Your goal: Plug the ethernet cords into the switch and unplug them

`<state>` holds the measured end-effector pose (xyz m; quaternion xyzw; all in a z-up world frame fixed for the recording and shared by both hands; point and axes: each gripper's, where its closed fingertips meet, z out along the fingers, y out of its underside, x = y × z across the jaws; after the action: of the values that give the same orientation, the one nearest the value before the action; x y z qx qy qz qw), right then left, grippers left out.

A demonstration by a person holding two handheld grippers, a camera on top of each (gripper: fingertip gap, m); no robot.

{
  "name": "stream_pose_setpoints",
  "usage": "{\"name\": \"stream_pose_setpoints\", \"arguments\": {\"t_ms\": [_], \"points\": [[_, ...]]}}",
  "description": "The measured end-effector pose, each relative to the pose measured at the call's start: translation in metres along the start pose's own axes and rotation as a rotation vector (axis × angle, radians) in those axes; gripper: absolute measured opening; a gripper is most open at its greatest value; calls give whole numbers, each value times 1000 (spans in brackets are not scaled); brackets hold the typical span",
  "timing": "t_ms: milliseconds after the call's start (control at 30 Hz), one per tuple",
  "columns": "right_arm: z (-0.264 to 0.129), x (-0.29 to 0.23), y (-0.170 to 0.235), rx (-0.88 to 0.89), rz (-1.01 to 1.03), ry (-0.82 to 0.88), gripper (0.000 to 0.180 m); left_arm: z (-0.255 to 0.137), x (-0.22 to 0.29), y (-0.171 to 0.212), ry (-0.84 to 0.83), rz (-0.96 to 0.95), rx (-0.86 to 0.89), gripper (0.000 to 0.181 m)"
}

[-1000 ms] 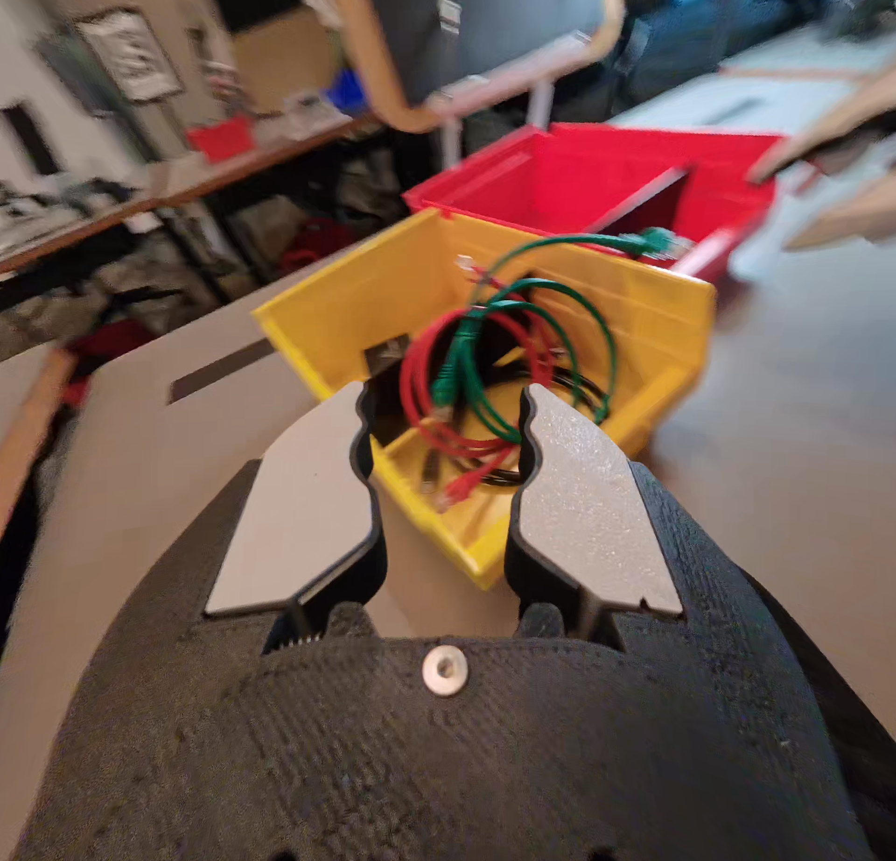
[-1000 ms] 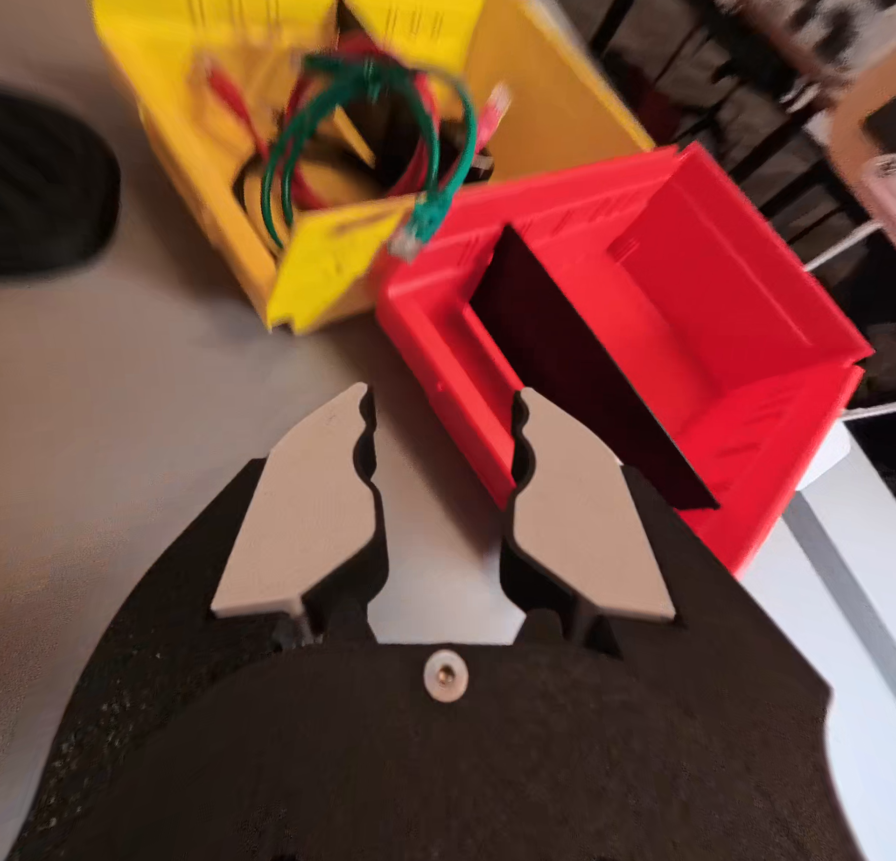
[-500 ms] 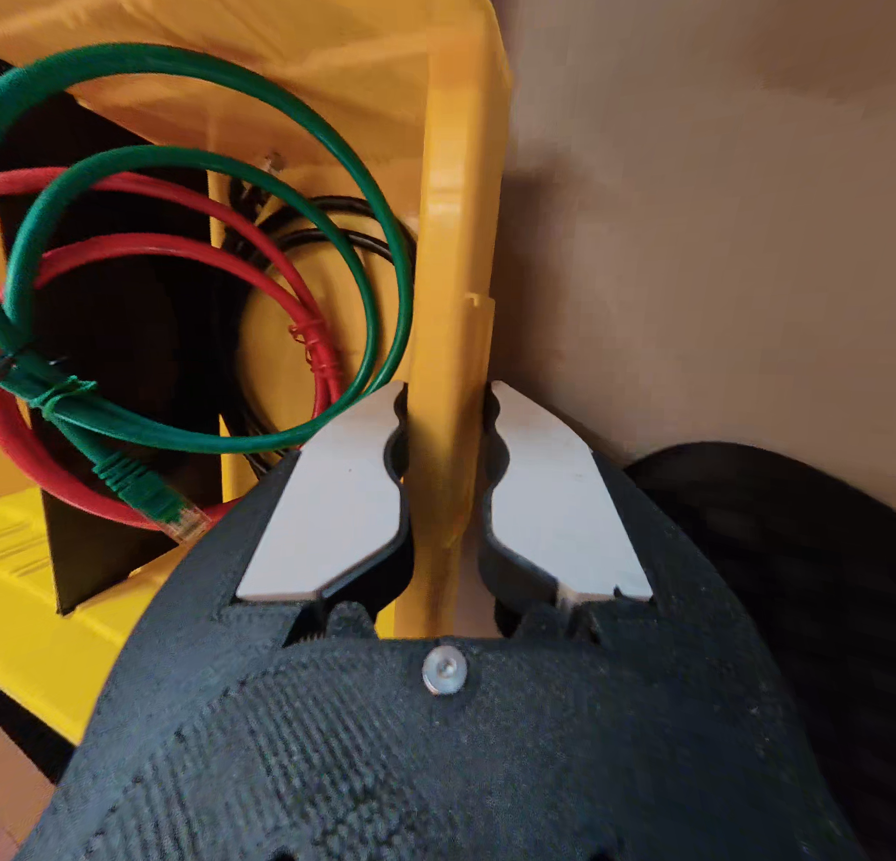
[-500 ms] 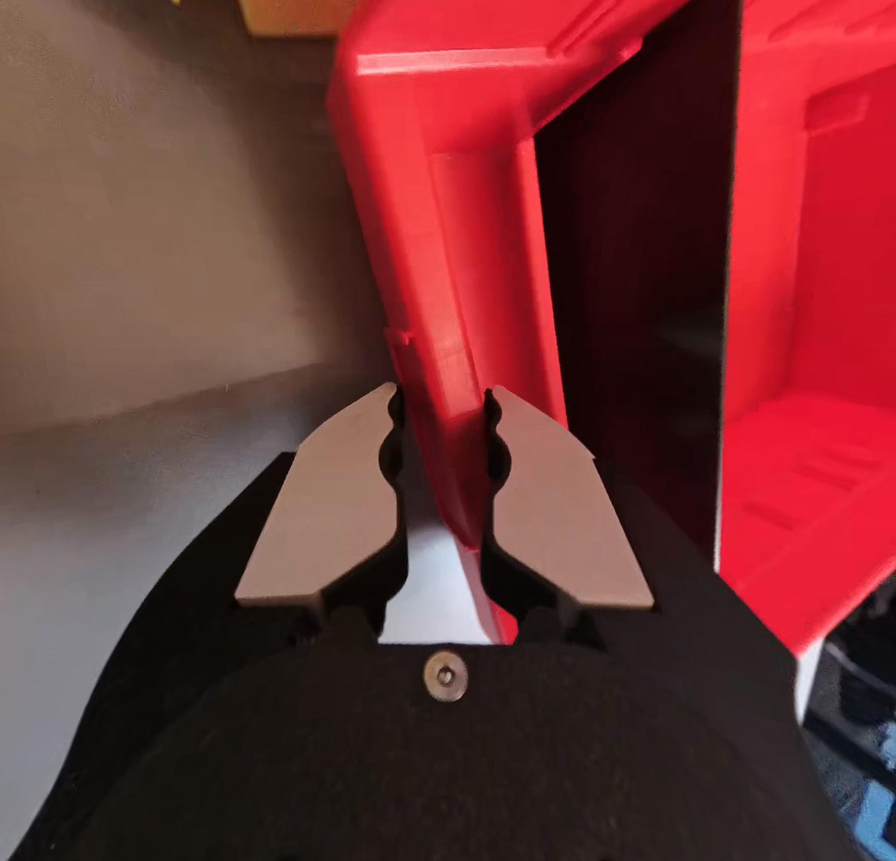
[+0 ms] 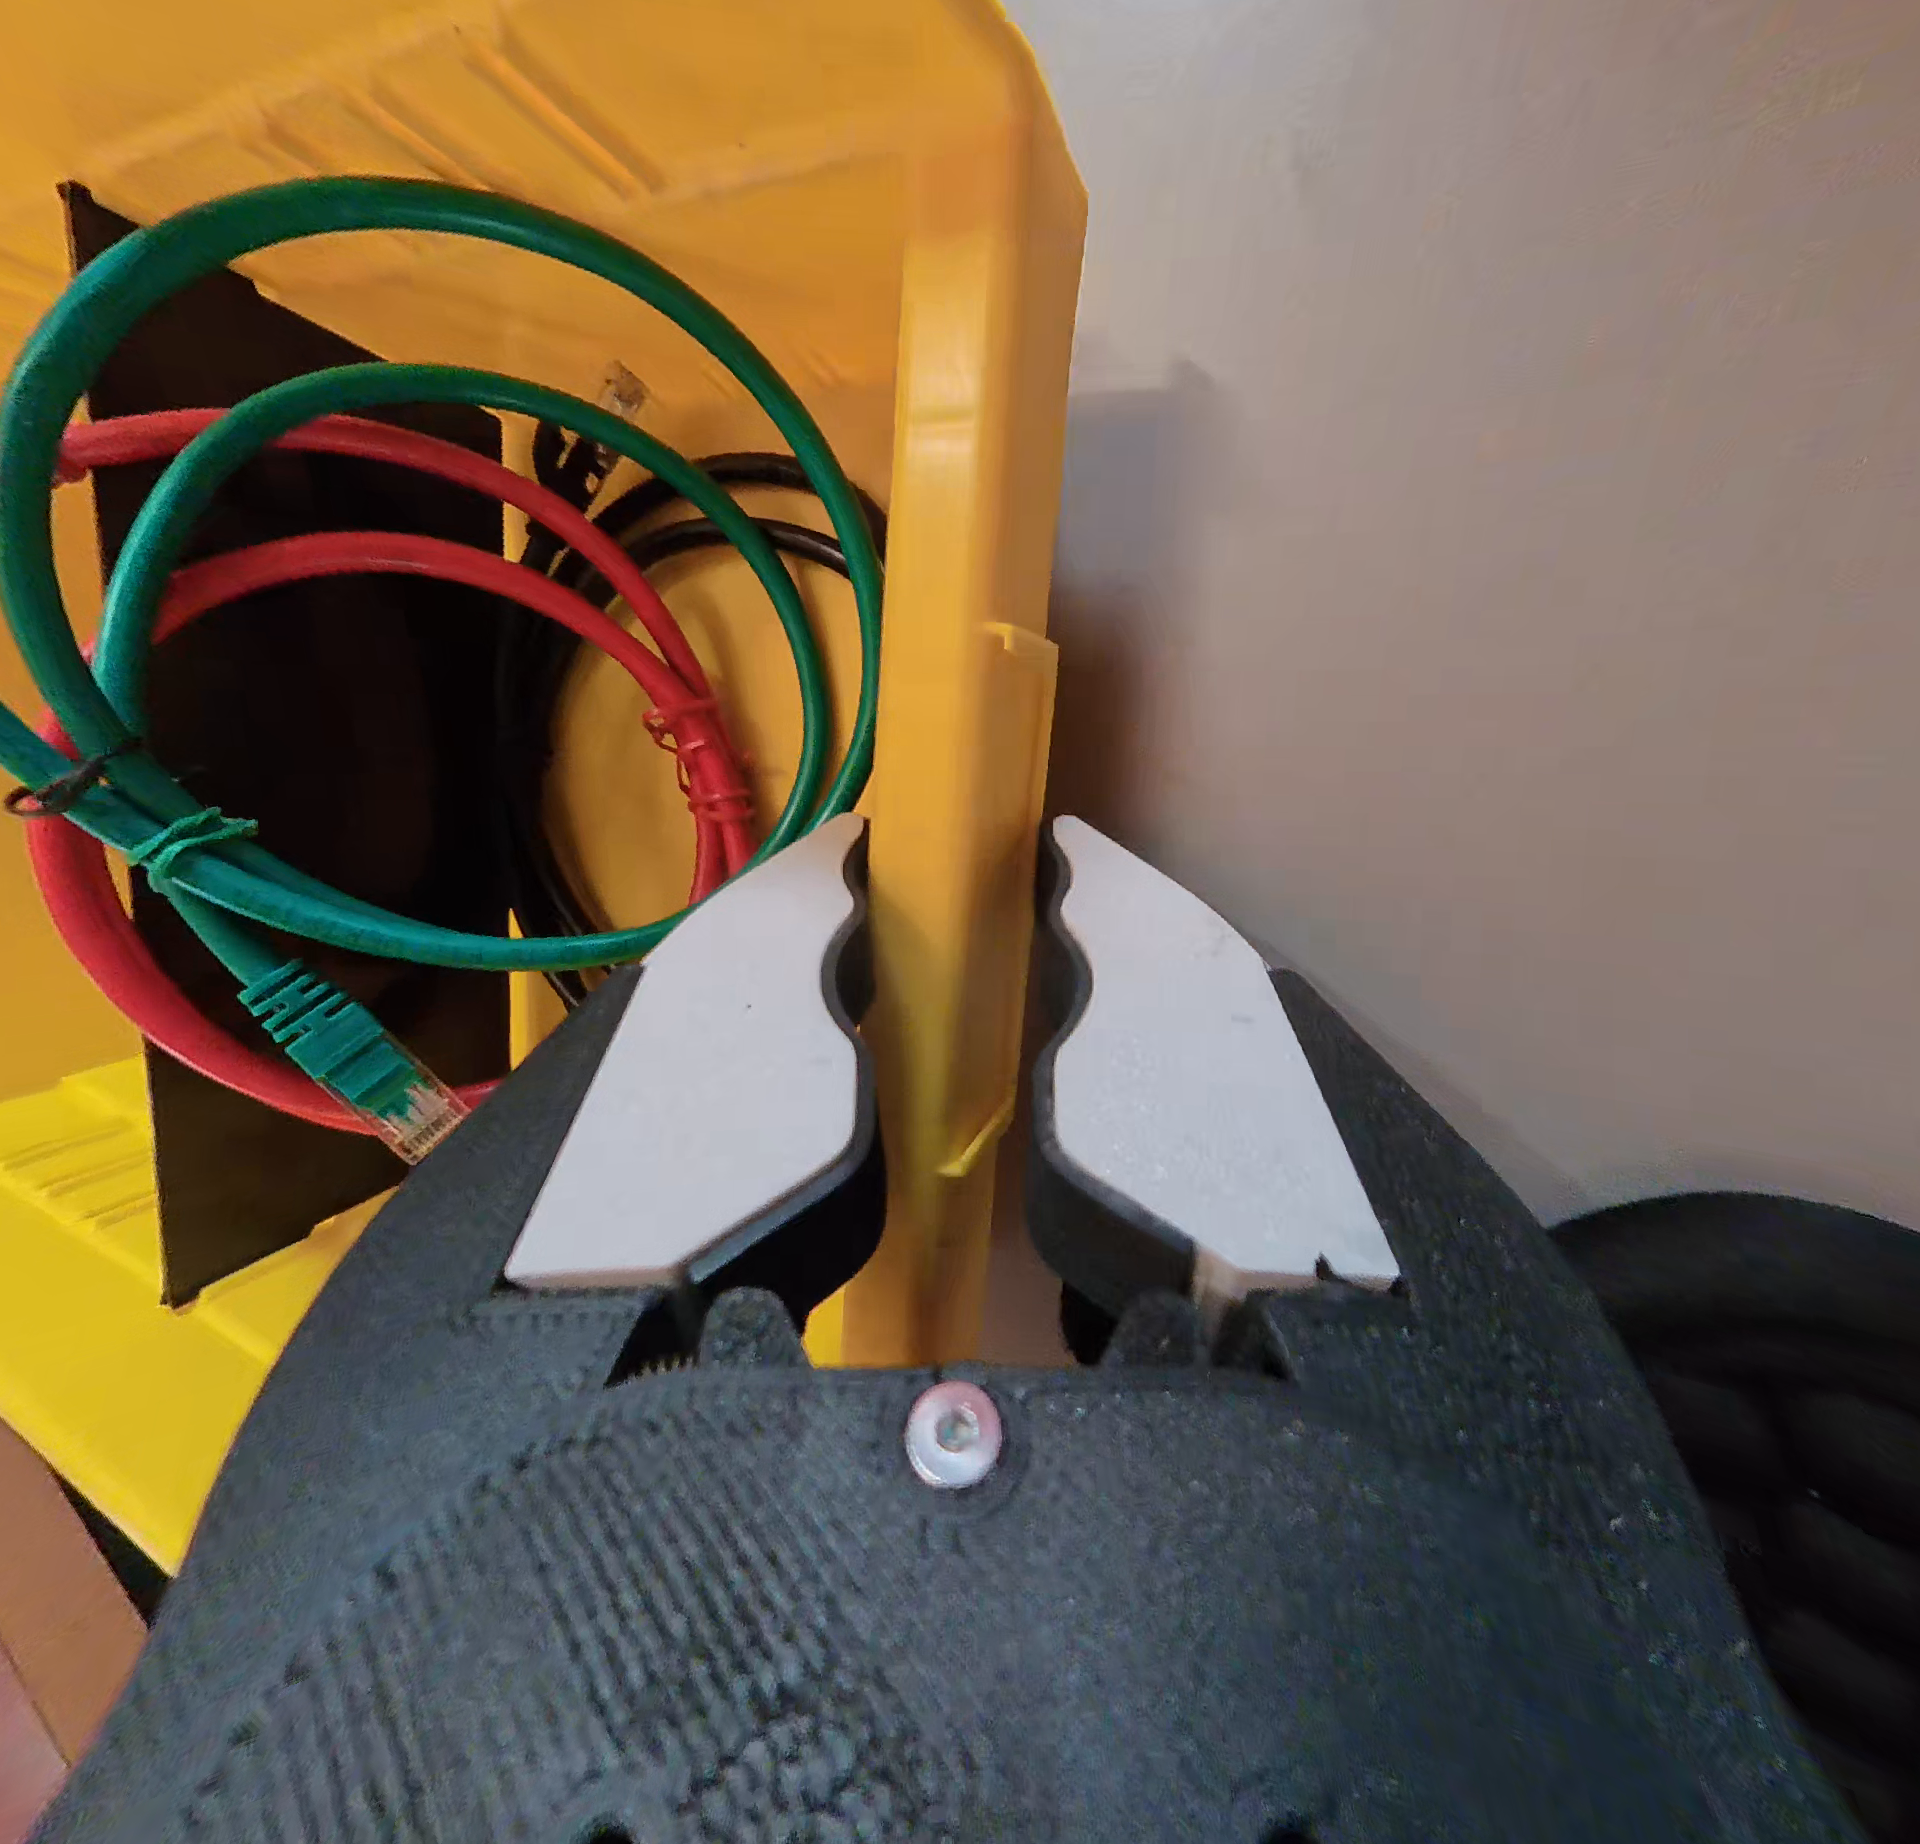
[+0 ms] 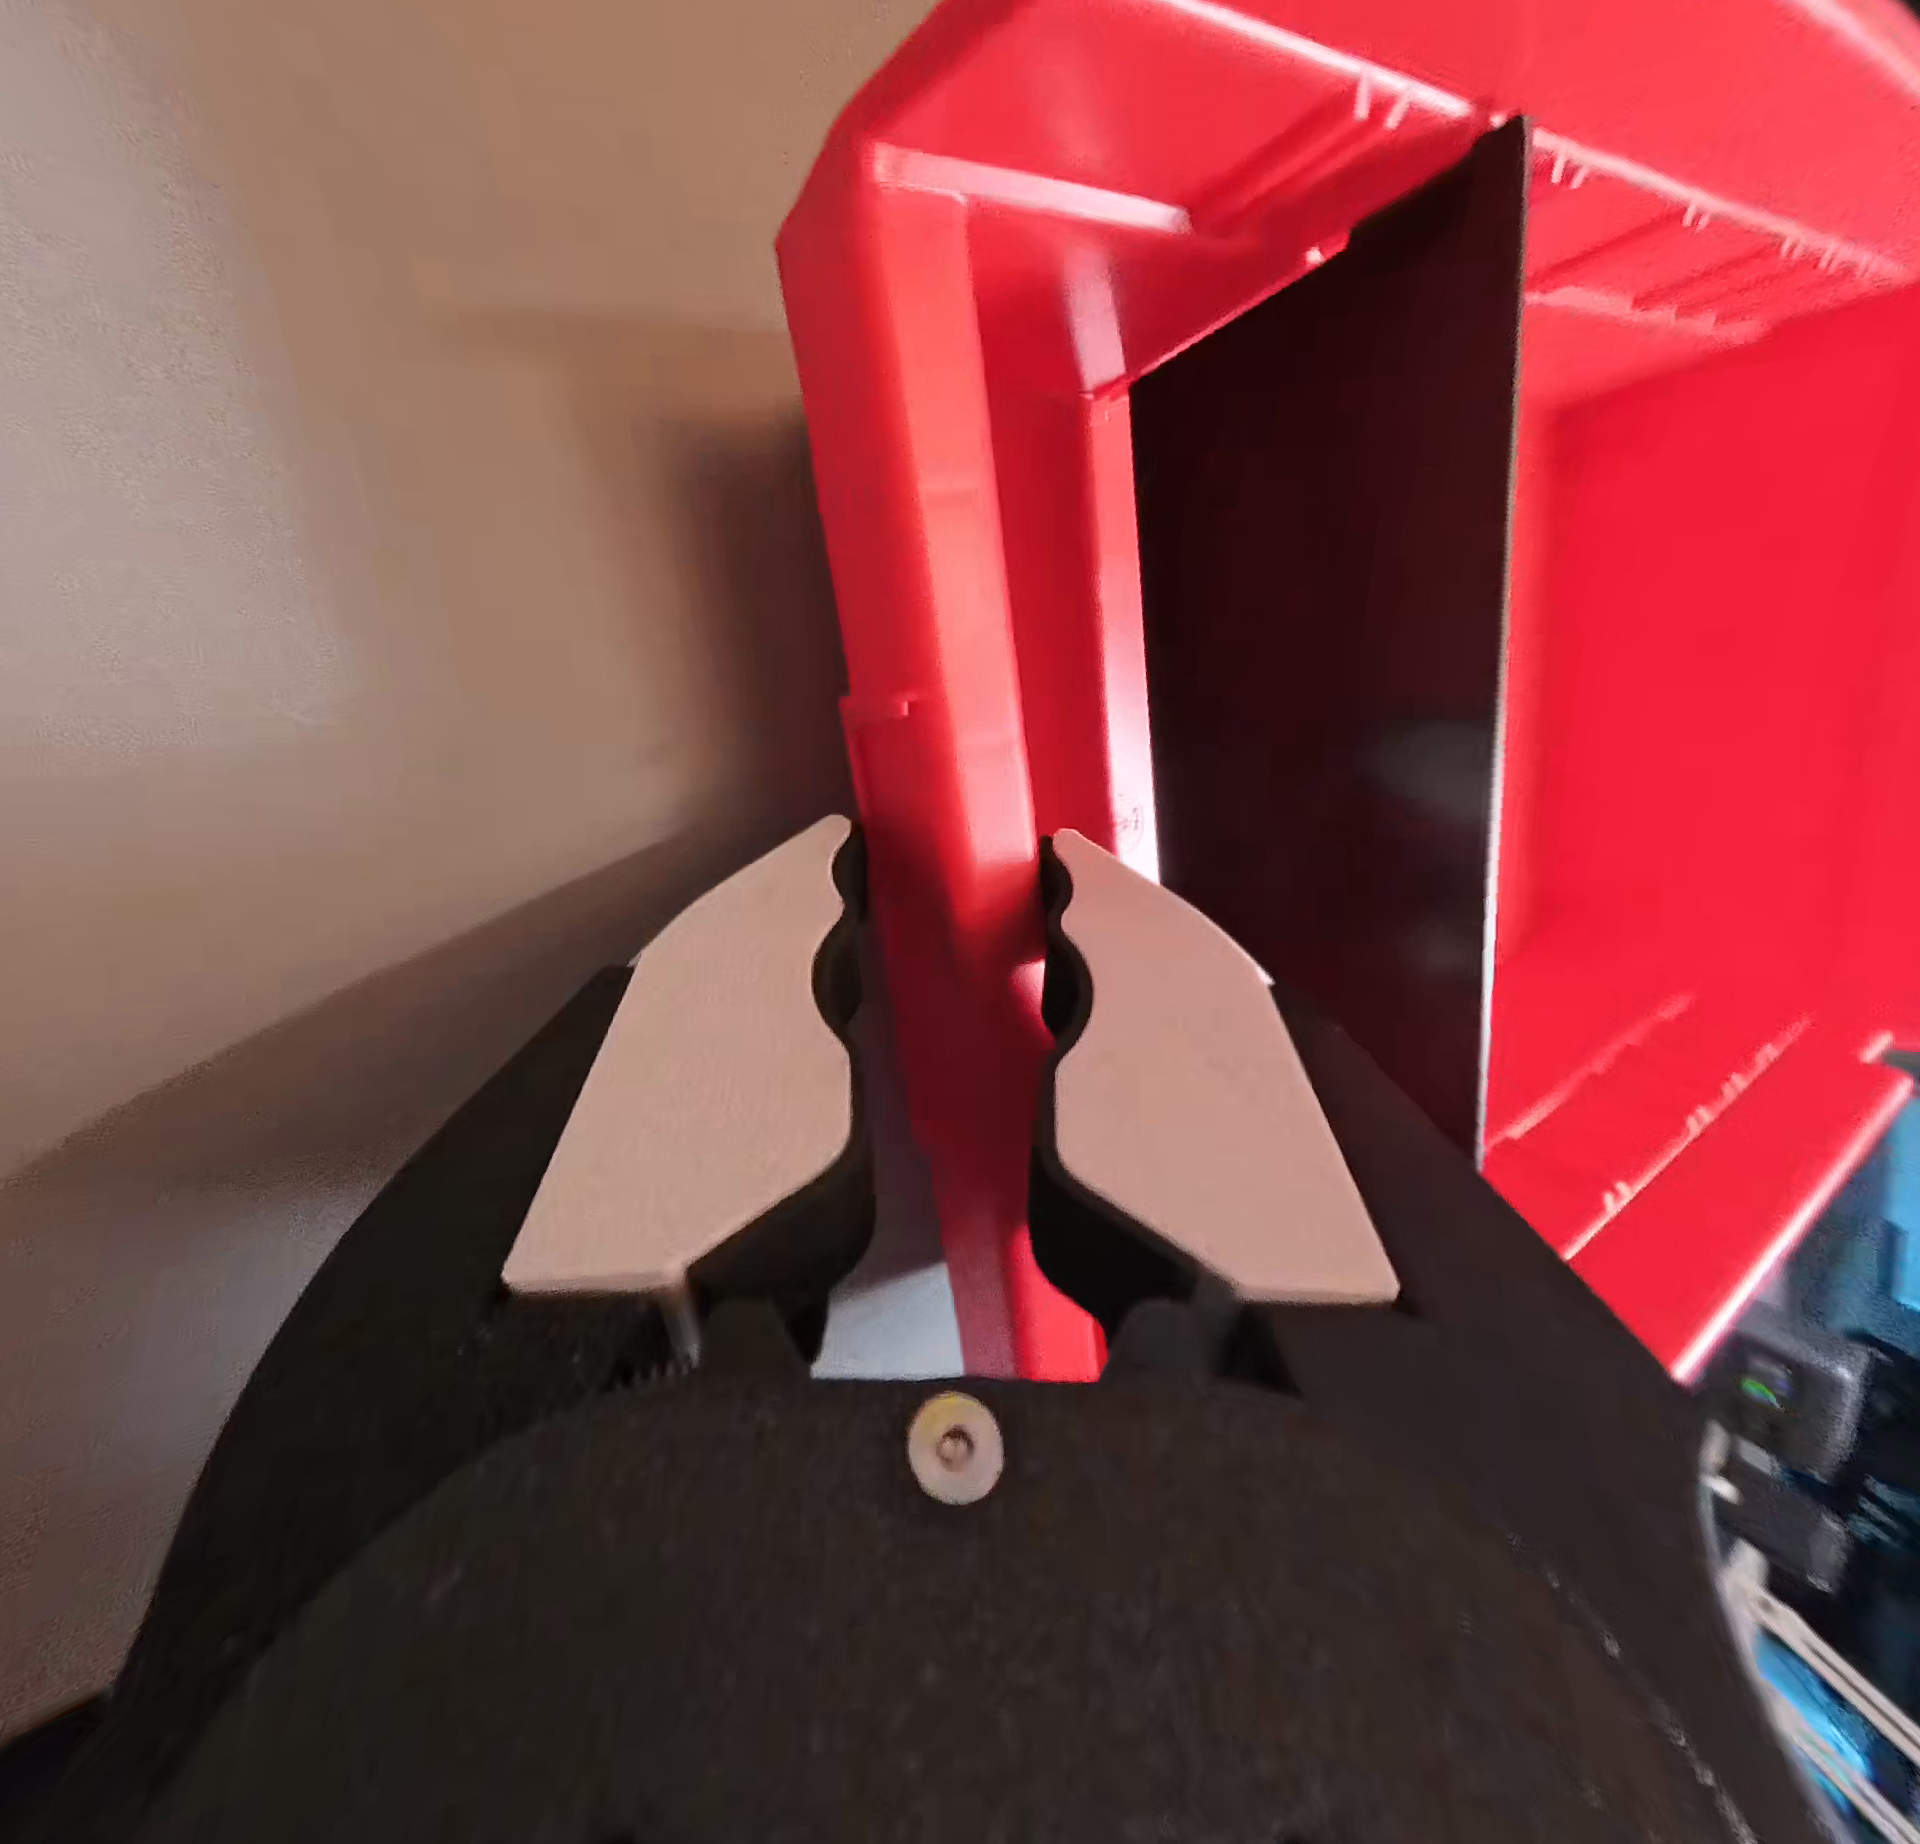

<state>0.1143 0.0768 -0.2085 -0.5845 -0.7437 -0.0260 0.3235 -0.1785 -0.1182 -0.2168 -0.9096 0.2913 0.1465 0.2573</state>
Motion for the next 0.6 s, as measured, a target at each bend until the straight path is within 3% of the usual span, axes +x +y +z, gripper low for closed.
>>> {"name": "stream_pose_setpoints", "arguments": {"t_ms": [467,600], "points": [[32,85,41,-71,3,37,34,14,-41,3,-18,-63,33,34],[3,83,-1,199,162,19,48,-25,-57,-25,25,-242,278,43]]}}
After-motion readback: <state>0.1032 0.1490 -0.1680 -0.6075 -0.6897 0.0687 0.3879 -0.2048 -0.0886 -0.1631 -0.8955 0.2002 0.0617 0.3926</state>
